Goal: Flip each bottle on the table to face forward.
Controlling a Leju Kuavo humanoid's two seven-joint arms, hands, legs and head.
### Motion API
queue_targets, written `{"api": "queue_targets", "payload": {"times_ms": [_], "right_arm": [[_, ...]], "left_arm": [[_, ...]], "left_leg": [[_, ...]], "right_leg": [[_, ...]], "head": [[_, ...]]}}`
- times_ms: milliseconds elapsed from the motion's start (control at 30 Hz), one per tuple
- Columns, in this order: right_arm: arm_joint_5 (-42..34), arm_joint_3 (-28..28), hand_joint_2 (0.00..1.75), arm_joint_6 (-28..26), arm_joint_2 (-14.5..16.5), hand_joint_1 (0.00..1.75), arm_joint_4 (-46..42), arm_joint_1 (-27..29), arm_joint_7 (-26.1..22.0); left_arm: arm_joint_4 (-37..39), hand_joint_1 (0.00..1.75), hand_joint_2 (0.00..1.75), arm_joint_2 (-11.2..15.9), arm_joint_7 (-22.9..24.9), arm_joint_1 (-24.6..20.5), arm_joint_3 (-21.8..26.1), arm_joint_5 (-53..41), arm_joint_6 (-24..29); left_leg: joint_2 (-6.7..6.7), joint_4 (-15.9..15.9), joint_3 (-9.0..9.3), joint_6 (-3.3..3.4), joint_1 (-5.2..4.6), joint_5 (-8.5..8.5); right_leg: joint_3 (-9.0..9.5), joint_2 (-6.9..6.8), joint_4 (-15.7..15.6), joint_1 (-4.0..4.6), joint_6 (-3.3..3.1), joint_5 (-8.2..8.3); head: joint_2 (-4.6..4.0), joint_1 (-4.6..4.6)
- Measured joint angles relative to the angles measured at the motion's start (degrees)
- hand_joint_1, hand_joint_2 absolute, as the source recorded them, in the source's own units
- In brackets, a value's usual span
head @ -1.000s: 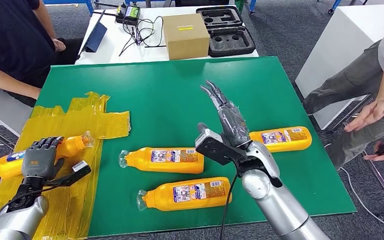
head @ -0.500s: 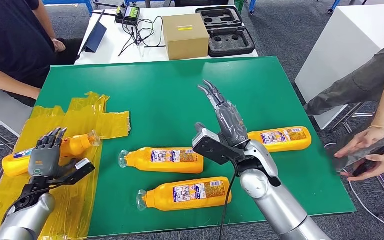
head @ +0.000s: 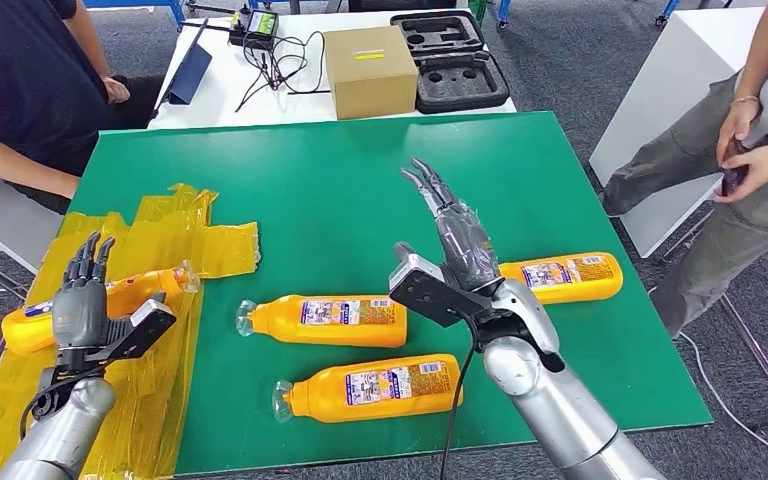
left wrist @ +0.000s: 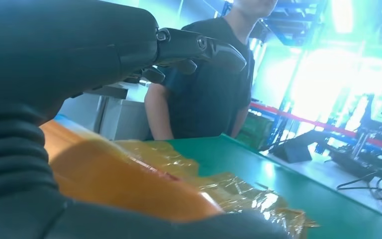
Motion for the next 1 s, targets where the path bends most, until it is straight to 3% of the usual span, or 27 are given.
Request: {"api": "queue_targets", "payload": {"times_ms": [100, 300, 433, 667, 1000], "right_arm": [[-0.25, 0.01, 0.0, -0.2, -0.05, 0.0, 0.1, -0.02, -0.03], [-1.25, 0.07, 0.0, -0.97, -0.23, 0.0, 1.11, -0.26, -0.62], [-0.52, 0.03, 1.75, -1.82, -1.08, 0.0, 2.02, -0.58, -0.57], [4.57, -2.14, 1.75, 2.19, -7.38, 0.0, 2.38, -0.66, 2.63], [15.45, -9.8, 1.75, 3.41, -18.57, 0.0, 2.38, 0.47, -0.99]], "left_arm": [[-2.61, 0.0, 0.0, -0.14, -1.49, 0.89, -0.28, 5.52, 0.42], [-14.81, 0.0, 0.0, -1.72, -7.94, 4.75, 0.85, 26.67, 0.52], [-24.01, 0.0, 0.0, -3.13, -9.07, 7.44, 1.99, 37.35, -1.63], [-34.02, 0.0, 0.0, -4.66, -9.44, 11.66, 2.79, 48.99, -6.8], [-38.52, 0.0, 0.0, -6.82, -10.26, 13.5, 3.35, 53.79, -11.34]], "left_leg": [[0.0, 0.0, 0.0, 0.0, 0.0, 0.0], [-0.01, 0.0, -0.02, 0.0, 0.0, 0.0], [-0.03, 0.0, -0.04, 0.01, 0.0, -0.01], [-0.06, 0.01, -0.05, 0.02, -0.04, -0.01], [-0.14, 0.03, -0.09, 0.03, -0.06, -0.02]], "right_leg": [[0.0, 0.0, 0.0, 0.0, 0.0, 0.0], [-0.01, 0.0, 0.0, 0.0, 0.0, 0.0], [-0.01, 0.0, -0.02, 0.0, 0.0, 0.0], [0.01, -0.01, -0.04, -0.03, 0.02, 0.01], [0.01, -0.12, -0.04, -0.04, 0.04, 0.02]], "head": [[0.0, 0.01], [0.0, -0.01], [0.0, -0.01], [0.0, 0.0], [0.0, 0.0]]}}
